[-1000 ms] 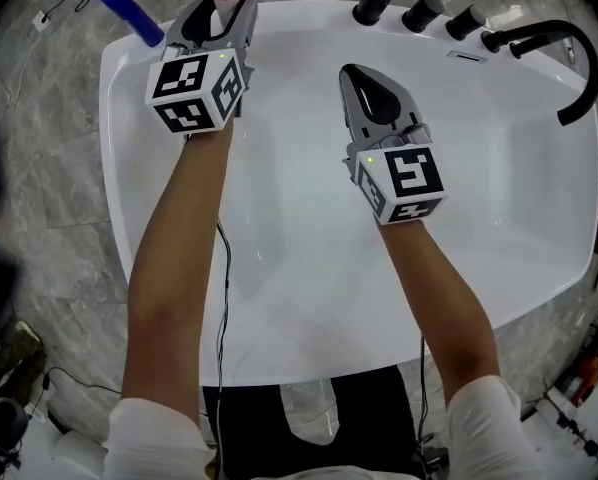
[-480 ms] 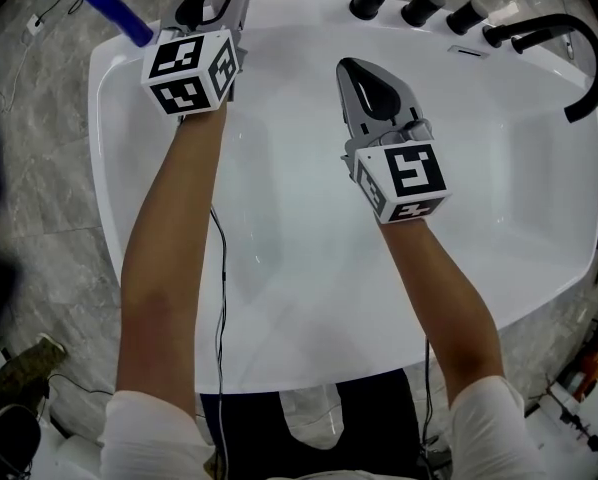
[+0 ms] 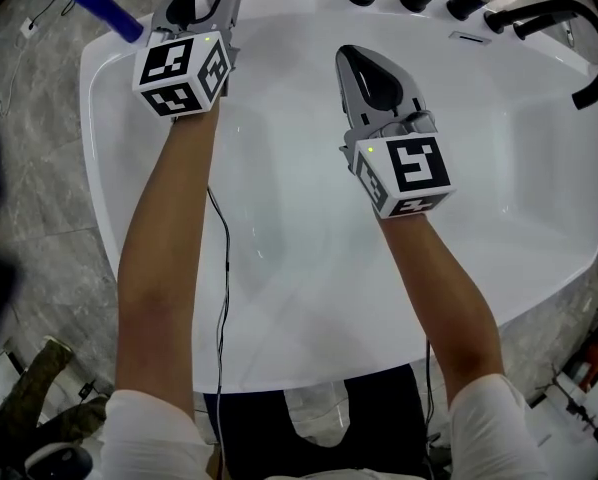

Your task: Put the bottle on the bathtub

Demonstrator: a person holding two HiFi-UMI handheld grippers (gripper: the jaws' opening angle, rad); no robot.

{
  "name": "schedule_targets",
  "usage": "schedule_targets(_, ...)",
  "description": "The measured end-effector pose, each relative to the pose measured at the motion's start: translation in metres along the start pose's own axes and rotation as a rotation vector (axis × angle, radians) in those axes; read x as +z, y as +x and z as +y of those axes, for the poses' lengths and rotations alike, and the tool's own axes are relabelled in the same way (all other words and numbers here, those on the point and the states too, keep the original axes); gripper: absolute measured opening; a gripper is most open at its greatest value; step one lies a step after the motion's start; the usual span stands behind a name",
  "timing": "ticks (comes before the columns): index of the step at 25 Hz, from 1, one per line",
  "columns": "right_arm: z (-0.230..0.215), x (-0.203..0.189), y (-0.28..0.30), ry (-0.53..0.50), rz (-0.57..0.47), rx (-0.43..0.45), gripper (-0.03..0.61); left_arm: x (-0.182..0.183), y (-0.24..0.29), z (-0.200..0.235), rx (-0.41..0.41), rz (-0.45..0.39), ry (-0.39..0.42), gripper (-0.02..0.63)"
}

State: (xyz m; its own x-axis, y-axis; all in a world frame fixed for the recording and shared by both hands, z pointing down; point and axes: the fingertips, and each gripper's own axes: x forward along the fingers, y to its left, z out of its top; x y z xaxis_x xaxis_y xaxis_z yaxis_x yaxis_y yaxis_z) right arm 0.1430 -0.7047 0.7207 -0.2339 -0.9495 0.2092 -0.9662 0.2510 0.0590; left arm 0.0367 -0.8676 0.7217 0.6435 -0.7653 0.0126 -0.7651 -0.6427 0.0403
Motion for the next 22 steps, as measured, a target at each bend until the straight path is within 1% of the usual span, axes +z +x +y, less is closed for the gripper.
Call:
schedule_targets(3,0.005,-0.004,-0.003,0.006,0.001,0.005,0.017,0.000,0.000,0.000,0.002,0.002,-0.006,0.209)
schedule_targets(5,0.009,-0.007,-0.005,0.010,0.009,0.011,0.017,-0.002,0.000,0.000,0.002,0.020,-0.005,0.210)
schedule_targets(6,0.011,-0.008,-0.007,0.013,0.013,0.013,0.017,-0.004,-0.001,0.000,0.003,0.034,-0.009,0.214)
schedule_targets(7,0.012,-0.008,-0.008,0.015,0.015,0.015,0.017,-0.007,-0.003,0.000,0.006,0.047,-0.015,0.233)
schedule_targets(8,0.013,-0.007,-0.010,0.018,0.015,0.017,0.017,-0.011,-0.008,0.001,0.010,0.061,-0.025,0.243)
schedule_targets(12,0.016,-0.004,-0.022,0.045,0.016,0.012,0.017,-0.030,-0.044,-0.004,0.035,0.114,-0.063,0.245)
schedule_targets(13,0.018,-0.005,-0.027,0.053,0.021,0.010,0.017,-0.034,-0.057,-0.010,0.035,0.129,-0.060,0.240)
schedule_targets(15,0.023,-0.006,-0.039,0.069,0.035,0.007,0.017,-0.037,-0.082,-0.028,0.021,0.156,-0.046,0.205)
schedule_targets(17,0.029,-0.004,-0.052,0.080,0.048,0.007,0.017,-0.033,-0.109,-0.047,0.012,0.175,-0.047,0.176)
schedule_targets(20,0.038,0.007,-0.078,0.085,0.060,0.011,0.017,-0.016,-0.151,-0.074,0.020,0.191,-0.085,0.110)
schedule_targets(22,0.041,0.020,-0.099,0.090,0.061,0.017,0.017,0.002,-0.176,-0.093,0.022,0.205,-0.090,0.097)
